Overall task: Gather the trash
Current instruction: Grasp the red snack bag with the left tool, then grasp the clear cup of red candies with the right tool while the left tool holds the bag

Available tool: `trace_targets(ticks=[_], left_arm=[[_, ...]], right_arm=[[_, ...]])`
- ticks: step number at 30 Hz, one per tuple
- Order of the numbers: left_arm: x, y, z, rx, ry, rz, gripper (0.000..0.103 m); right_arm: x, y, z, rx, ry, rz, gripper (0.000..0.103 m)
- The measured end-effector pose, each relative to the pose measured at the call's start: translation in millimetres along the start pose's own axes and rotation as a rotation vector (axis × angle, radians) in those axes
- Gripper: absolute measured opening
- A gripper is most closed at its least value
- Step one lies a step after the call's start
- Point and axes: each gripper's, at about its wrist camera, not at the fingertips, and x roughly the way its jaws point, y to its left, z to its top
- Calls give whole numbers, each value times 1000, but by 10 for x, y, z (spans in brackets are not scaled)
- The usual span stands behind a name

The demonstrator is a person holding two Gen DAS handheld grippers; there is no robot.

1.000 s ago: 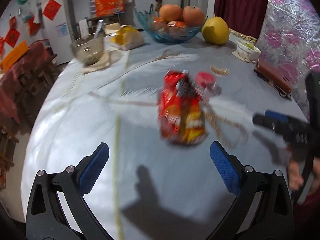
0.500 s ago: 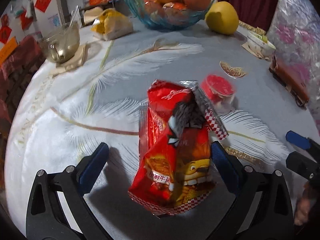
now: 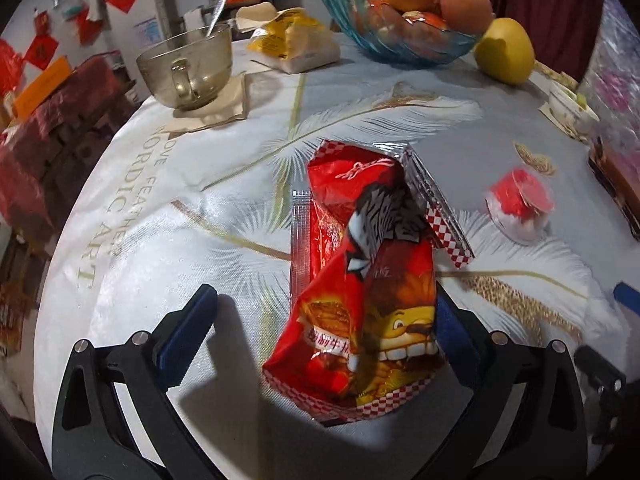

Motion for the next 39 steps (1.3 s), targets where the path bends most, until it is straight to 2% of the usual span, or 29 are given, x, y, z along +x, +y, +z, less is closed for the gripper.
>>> trace_targets(ticks=[6,9,14,17,22,26,29,30,31,34,37,38,39], left_arm=[[3,2,-3,-1,-1,-1,98],[2,1,-4,0,-2,-1,98],[-5,0,-6,0,-3,-1,98],[-3,-3,-3,0,-2,-2,97],[-3,-1,-4,-1,-2,-1,97],[-3,2,-5,-1,-2,-1,97],[-4,8,-1,-2,-2,-2,97],[-3,5,-4,-3,-3,-4,97],[-5,6,-3,-7,-4,-7,97],[-17,-4,-10,-9,-5,-11,97],[-45,23,-10,-22,-18,-25,97],[-51,38,-8,-35,-21,-27,97],[-49,53,-7,-41,-20,-29,97]], right_arm=[[-3,-2,-1,-16,-1,5,99],[73,41,141,-83,38,61,98],[-25,224,423,-84,-77,154,98],[6,376,543,-112,-109,156,96],[207,372,675,-76,-95,181,76],[360,339,776,-45,-100,187,72],[432,251,805,3,-83,236,61],[431,228,804,11,-85,253,52],[432,199,802,14,-85,259,48],[414,187,794,16,-98,248,48],[393,200,790,-3,-107,201,49],[391,204,792,-2,-110,190,50],[393,207,797,-5,-109,193,58]])
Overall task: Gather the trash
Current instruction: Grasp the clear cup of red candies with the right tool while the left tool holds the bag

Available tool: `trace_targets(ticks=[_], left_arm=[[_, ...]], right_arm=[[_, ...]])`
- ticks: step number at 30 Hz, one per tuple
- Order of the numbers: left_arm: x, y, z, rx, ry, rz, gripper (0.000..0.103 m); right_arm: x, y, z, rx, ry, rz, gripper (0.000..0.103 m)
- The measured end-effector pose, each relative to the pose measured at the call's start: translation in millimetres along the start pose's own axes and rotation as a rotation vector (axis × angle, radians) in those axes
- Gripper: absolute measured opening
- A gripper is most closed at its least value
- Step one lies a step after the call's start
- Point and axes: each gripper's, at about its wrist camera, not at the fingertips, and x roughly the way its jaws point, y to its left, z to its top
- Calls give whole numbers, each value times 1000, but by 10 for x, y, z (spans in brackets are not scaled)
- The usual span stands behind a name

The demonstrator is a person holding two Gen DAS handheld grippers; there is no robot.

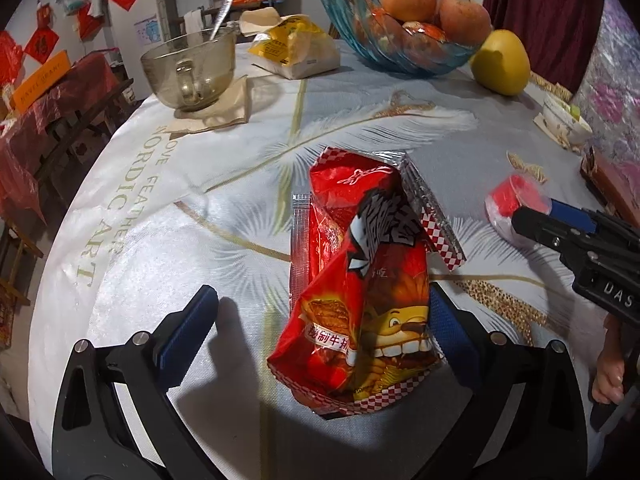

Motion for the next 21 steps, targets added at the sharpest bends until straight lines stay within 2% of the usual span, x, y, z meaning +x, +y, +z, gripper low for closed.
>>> trace_targets(ticks=[1,3,9,10,12,13,16,18,20,21], left_arm=[[3,10,3,-6,1,-2,97],[-5,20,2,-10,-3,-2,97],[-85,-31,-3,10,-51,12,97],[-95,-35,-6,14,-56,13,97],[-104,-48,-6,21,-63,14,97],[-108,-52,-5,22,-66,15,97],[-122,-38,-6,16,-70,1,97],[-120,-17,1,7,-68,-13,96],[-120,0,-3,1,-65,-28,91],[-105,4,1,-1,-55,-50,84]], right_arm=[[4,6,1,-3,0,0,66],[6,25,9,-8,-6,-12,70],[84,3,53,13,17,12,70],[93,-31,51,29,22,23,67],[95,-82,47,52,22,51,53],[69,-74,37,51,10,55,50],[-83,45,5,-10,-53,20,50],[-154,100,-4,-22,-71,39,50],[-191,111,-11,-17,-77,51,50],[-193,110,-9,-16,-77,52,50]])
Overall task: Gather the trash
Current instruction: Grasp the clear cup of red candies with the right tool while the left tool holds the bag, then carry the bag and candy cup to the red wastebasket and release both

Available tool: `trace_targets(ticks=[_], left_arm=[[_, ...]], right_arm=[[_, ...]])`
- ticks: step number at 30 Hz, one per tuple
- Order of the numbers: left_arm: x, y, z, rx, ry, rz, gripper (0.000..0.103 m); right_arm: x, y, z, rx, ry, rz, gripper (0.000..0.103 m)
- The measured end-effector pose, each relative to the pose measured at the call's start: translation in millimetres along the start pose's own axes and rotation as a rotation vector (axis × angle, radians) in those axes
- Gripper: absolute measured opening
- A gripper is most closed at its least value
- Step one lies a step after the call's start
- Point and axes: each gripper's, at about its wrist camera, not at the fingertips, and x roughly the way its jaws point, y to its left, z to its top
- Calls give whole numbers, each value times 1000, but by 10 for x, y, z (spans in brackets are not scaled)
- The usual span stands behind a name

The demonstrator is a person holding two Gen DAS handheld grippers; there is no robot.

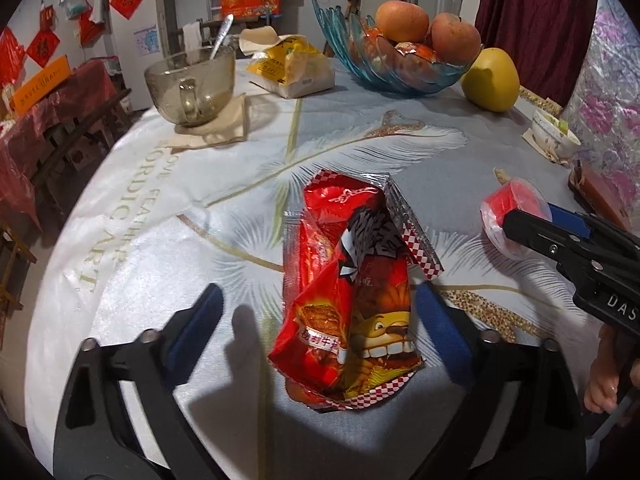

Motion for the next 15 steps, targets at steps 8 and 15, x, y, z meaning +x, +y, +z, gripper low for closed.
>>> trace_targets(ticks=[8,15], left_arm=[[-13,-77,-18,33,-1,-54,49],[-241,-211,-63,96,-113,-32,47]], right_arm=[[-4,-142,5,65,4,-2,50],[-118,-182,-26,91,-39,-9,50]])
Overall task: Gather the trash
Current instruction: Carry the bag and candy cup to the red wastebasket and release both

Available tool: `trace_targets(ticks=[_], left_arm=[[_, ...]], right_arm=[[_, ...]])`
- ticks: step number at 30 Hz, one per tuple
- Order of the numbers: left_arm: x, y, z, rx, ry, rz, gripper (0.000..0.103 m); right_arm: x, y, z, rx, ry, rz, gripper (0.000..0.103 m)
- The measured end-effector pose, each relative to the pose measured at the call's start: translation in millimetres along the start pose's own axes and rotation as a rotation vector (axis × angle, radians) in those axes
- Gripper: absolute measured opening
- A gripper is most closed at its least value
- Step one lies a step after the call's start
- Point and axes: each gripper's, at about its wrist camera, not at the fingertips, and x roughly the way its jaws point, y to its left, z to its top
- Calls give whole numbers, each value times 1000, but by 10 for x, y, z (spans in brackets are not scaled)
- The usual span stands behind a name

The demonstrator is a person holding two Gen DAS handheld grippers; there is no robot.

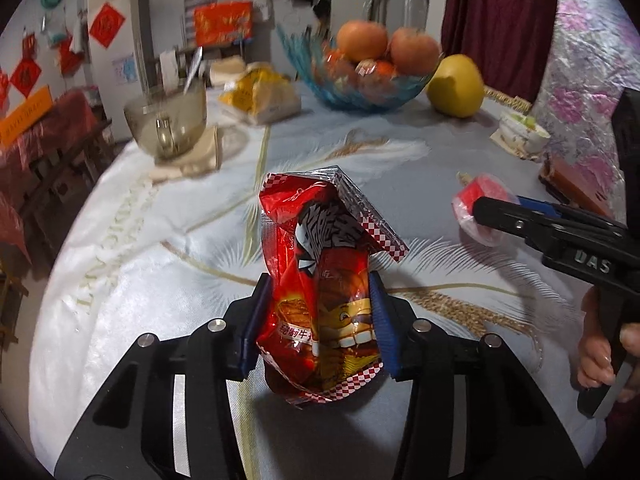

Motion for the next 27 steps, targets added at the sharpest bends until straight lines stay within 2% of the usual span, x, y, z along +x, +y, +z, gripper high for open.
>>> trace_targets(ticks=[3,6,12,20,27], left_arm=[[-137,-57,-75,-5,-13,-8,47],[-344,-91,-241,-36,-20,-61,47],[-902,-187,-443,-38,-75,-69,47],[-1612,-434,-689,11,-154,-45,48],[-1985,-490,-956,-4,-177,-7,48]], right_arm=[[-224,-43,-80,33,-50,10,50],[-517,-75,-242,65,-95,36,50],[-1190,-86,-670,104,-162,32,50],[-1865,44,-1108,110,-227,38,50],[-2308,344,-1396,49,-272,75,50]])
